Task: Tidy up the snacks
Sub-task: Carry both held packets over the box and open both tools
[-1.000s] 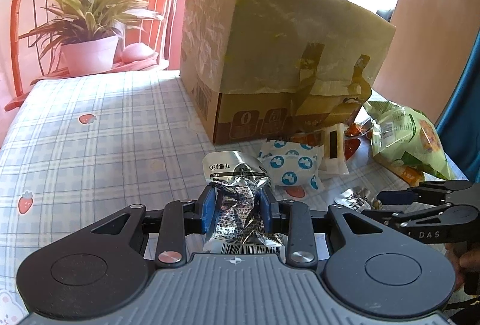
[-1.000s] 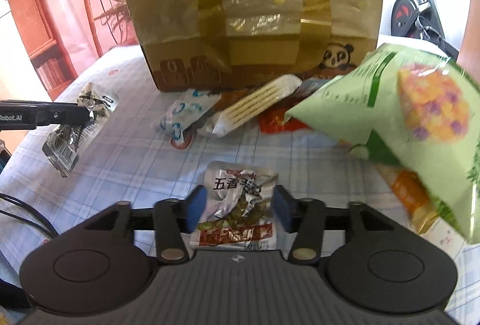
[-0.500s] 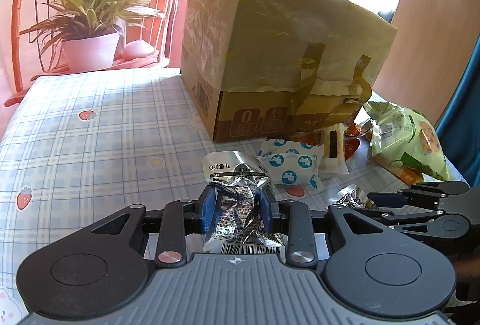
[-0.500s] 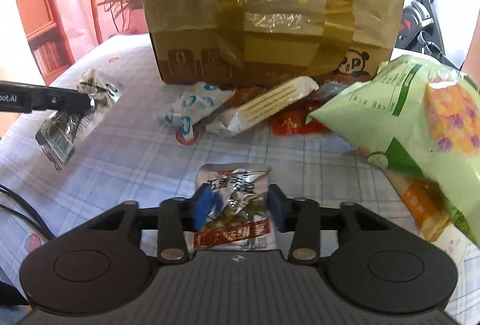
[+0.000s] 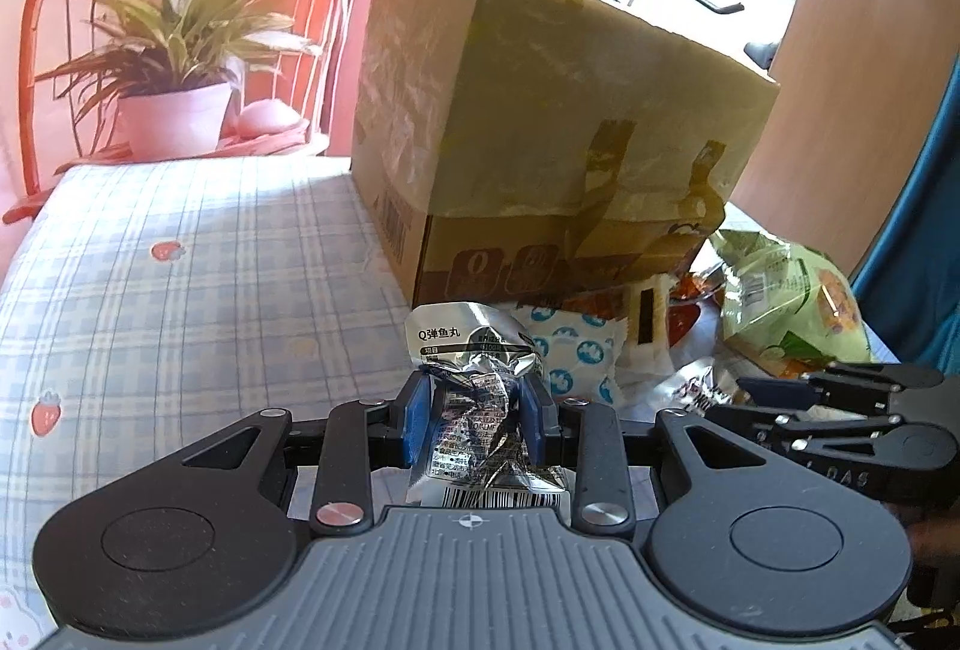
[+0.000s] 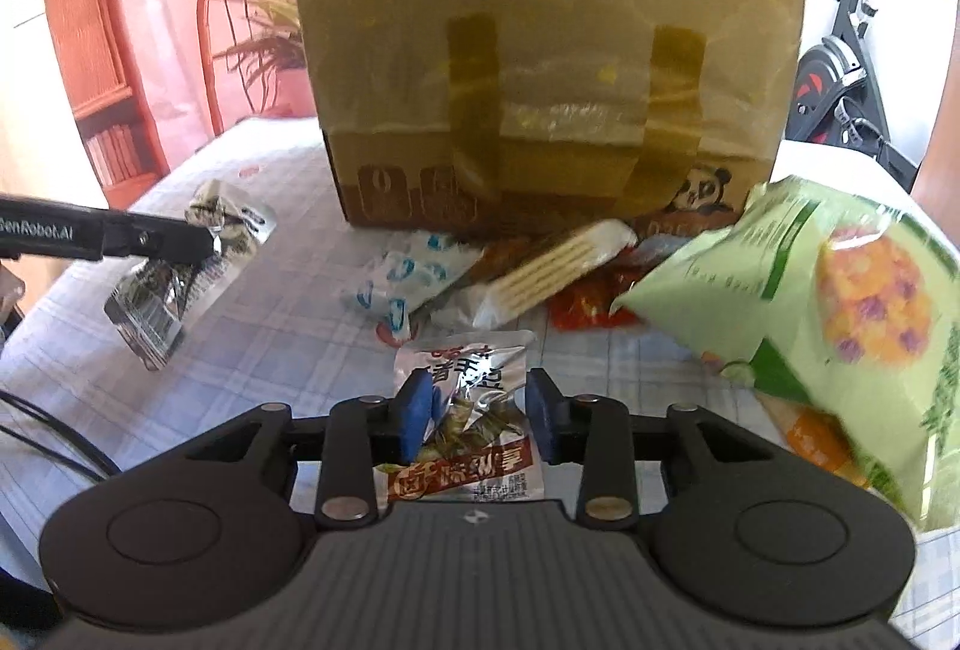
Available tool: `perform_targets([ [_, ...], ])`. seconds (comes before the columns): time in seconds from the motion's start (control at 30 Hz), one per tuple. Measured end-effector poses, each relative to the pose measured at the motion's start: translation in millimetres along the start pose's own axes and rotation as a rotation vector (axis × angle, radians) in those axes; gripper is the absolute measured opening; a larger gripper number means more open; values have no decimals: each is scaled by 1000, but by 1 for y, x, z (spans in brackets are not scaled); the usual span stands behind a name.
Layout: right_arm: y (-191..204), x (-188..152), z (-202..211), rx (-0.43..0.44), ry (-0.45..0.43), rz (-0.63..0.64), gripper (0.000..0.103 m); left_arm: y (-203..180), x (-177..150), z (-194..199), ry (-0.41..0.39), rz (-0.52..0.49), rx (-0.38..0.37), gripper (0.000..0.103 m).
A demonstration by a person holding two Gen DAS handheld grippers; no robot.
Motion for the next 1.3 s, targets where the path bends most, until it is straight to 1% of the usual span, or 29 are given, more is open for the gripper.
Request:
perform_targets([
  [0.17, -3, 19, 21, 12, -71, -28, 36, -7, 17, 8, -31, -41, -2, 34],
  [0.33, -1, 35, 38, 26, -124, -18, 36, -15, 33, 18, -82, -45, -7, 34],
  [0.53, -1, 55, 52, 42, -176, -10, 36, -21, 47, 25, -115, -53, -12, 34],
  [0.83, -8, 89, 76, 61, -255, 0, 36, -25, 76, 35, -168, -64, 12, 34],
  [1.1, -19, 140, 90, 82, -342, 11, 36, -38, 123, 54, -267, -121, 43, 34],
  [1.3, -18, 183, 90, 84, -401, 53, 36, -42, 165, 46, -306, -138, 56, 34],
])
Point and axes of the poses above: each gripper's, at about its wrist camera, not at the fingertips, and z roughly against the way its jaws point, y to its left, x to its top, the point moved 3 cm from there along -z, roughly the way its jaws point, and after that the axes turned 12 degrees about -z, right-handed, at the moved point
